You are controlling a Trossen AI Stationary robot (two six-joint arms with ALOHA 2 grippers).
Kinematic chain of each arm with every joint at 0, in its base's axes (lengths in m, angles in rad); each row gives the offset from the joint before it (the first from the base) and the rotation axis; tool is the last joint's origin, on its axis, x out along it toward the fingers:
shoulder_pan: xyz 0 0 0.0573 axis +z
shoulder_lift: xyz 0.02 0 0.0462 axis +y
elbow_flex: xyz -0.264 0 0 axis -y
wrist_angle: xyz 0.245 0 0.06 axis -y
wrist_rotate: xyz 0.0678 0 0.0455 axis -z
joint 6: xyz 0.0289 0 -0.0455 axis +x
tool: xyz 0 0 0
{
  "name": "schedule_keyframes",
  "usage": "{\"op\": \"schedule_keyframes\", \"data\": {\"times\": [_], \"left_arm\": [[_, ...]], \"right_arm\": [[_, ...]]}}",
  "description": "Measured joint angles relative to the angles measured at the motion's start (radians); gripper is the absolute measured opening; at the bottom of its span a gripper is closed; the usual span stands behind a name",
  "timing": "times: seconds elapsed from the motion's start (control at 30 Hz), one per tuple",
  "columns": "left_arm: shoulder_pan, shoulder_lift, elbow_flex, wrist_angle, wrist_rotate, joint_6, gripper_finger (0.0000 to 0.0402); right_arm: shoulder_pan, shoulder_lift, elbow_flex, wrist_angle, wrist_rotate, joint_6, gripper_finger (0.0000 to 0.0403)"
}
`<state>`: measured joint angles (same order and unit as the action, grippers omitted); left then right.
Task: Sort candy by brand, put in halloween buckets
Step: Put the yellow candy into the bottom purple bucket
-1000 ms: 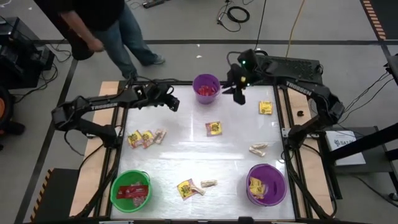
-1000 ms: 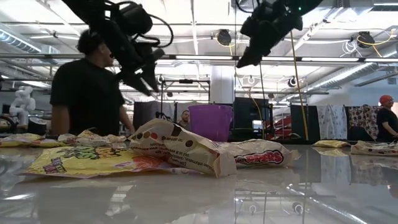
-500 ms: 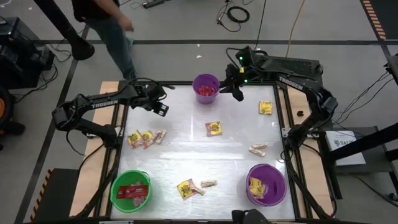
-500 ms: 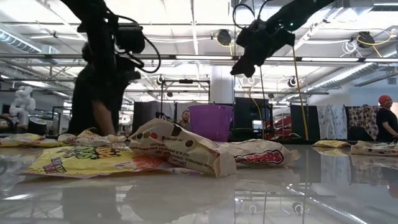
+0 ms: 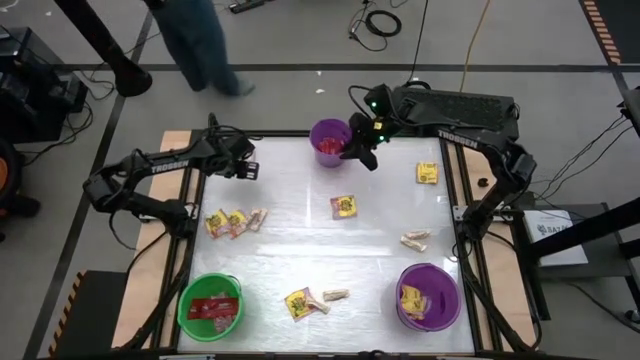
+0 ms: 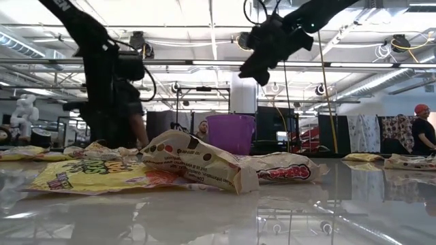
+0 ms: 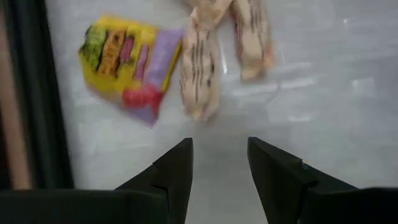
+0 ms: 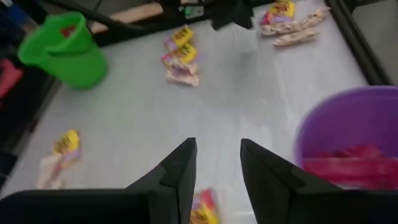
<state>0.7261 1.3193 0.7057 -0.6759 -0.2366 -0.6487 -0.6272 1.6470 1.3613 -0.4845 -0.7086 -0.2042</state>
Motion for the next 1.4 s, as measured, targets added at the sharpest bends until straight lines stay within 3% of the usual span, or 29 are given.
{"op": "schedule_keyframes", "data": {"times": [0.27,0.5,0.57,0.73,0.87,1.13,1.4], "left_arm": [[0.052,0.013,-0.052,0.068,-0.108,0.070,0.0161],[0.062,0.013,-0.052,0.030,-0.115,0.167,0.0161],[0.062,0.013,-0.052,0.003,-0.058,0.226,0.0161],[-0.004,0.012,-0.052,-0.079,0.215,0.278,0.0161],[-0.097,0.012,-0.052,-0.134,0.326,0.297,0.0161],[-0.286,0.012,-0.052,-0.199,0.350,0.264,0.0161],[-0.373,0.012,-0.086,-0.202,0.314,0.209,0.0161]], "right_arm": [[0.074,0.000,0.000,0.052,0.053,0.140,0.0118],[0.106,0.000,0.000,0.072,0.087,0.144,0.0118],[0.110,0.000,0.000,0.071,0.087,0.145,0.0118],[0.112,0.000,0.000,0.070,0.087,0.167,0.0118],[0.112,0.000,0.000,0.071,0.089,0.160,0.0118],[0.112,0.000,0.000,0.090,0.089,0.160,0.0118],[0.113,0.000,0.000,0.094,0.088,0.189,0.0118]]}}
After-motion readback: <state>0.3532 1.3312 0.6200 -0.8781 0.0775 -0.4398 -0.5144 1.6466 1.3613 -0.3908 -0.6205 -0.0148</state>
